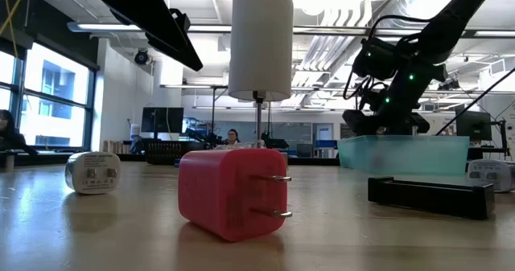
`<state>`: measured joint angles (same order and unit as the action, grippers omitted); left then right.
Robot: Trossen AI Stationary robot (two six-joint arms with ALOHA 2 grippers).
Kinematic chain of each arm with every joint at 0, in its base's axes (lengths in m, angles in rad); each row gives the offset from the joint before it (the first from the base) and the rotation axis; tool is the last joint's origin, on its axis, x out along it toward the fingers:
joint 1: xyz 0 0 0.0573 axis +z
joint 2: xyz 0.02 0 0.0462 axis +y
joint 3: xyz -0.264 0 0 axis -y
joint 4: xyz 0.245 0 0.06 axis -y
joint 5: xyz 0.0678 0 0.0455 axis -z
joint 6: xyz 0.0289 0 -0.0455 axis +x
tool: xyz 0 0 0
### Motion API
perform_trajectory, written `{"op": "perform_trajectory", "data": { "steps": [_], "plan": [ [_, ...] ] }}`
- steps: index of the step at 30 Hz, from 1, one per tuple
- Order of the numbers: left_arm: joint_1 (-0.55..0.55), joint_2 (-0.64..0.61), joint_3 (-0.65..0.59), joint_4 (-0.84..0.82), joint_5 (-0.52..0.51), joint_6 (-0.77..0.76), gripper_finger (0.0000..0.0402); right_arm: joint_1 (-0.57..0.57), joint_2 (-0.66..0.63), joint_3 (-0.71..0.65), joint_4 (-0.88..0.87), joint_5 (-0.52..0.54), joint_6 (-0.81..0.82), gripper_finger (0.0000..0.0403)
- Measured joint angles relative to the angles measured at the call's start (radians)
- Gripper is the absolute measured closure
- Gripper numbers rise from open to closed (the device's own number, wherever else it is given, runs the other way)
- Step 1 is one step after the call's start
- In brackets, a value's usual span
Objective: Pick & Place Office items
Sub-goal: Put the left black digital clock into the black bin
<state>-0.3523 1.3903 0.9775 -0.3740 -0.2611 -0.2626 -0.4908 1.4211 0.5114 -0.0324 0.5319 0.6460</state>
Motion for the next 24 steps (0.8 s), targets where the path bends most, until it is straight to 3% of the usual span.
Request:
{"op": "perform_trajectory", "data": {
  "steps": [7,16,20,24],
  "plan": [
    [0.0,0.0,0.0,-0.001,0.0,0.0,0.0083,0.0,-0.108,0.0,-0.001,-0.094,0.0,0.0184],
    [0.0,0.0,0.0,-0.008,0.0,0.0,0.0083,0.016,-0.418,0.0,-0.009,-0.409,0.003,0.0184],
    [0.0,0.0,0.0,-0.008,0.0,0.0,0.0083,0.101,-0.54,0.0,0.025,-0.442,-0.075,0.0184],
    [0.0,0.0,0.0,-0.009,0.0,-0.019,0.0083,0.236,-0.62,0.001,0.096,-0.41,-0.187,0.0184]
  ]
}}
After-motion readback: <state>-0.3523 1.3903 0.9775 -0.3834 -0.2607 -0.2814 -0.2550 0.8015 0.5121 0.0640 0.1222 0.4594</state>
